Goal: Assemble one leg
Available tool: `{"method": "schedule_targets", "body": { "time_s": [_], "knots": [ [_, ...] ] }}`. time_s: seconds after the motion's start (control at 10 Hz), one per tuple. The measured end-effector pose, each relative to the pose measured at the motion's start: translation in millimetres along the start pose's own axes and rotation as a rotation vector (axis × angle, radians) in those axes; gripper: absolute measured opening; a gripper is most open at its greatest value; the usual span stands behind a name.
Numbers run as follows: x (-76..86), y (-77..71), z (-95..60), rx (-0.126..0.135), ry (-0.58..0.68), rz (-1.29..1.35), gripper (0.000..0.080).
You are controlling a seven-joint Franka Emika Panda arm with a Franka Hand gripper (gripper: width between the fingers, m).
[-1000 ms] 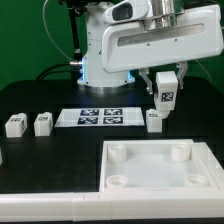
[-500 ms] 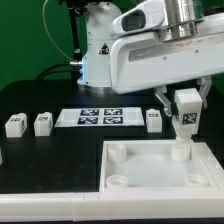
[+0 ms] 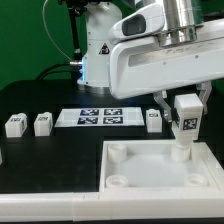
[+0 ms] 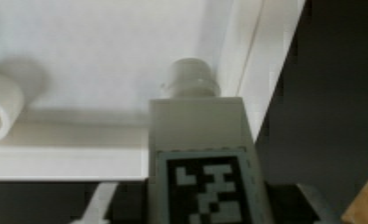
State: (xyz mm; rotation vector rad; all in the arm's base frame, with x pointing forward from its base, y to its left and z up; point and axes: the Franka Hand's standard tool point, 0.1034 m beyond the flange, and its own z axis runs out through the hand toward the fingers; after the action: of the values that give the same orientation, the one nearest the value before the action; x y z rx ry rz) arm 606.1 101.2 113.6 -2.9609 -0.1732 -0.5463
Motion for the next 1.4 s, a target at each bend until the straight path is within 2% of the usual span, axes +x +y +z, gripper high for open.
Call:
{"method": "schedule_targets", "body": {
  "time_s": [0.1,0.2,0.6,0.9,1.1,1.4],
  "knots": [
    [-1.2,5.5,-0.8,-0.029,0.116,-0.011,0.0291],
    [-10.6,6.8,4.0,-0.032,0.107,-0.009,0.0291],
    [12.2,-0.6,19.5,-0.015,0.116,-0.010,0.0291],
    [30.8,3.4,31.8,-0.012,0.135,-0.004,0.0291],
    [25.9,1.3,38.6,-0.010,0.126,-0.003,0.0291],
    [19.4,-6.8,39.4,-0.010,0.141,-0.013,0.0291]
  ]
}}
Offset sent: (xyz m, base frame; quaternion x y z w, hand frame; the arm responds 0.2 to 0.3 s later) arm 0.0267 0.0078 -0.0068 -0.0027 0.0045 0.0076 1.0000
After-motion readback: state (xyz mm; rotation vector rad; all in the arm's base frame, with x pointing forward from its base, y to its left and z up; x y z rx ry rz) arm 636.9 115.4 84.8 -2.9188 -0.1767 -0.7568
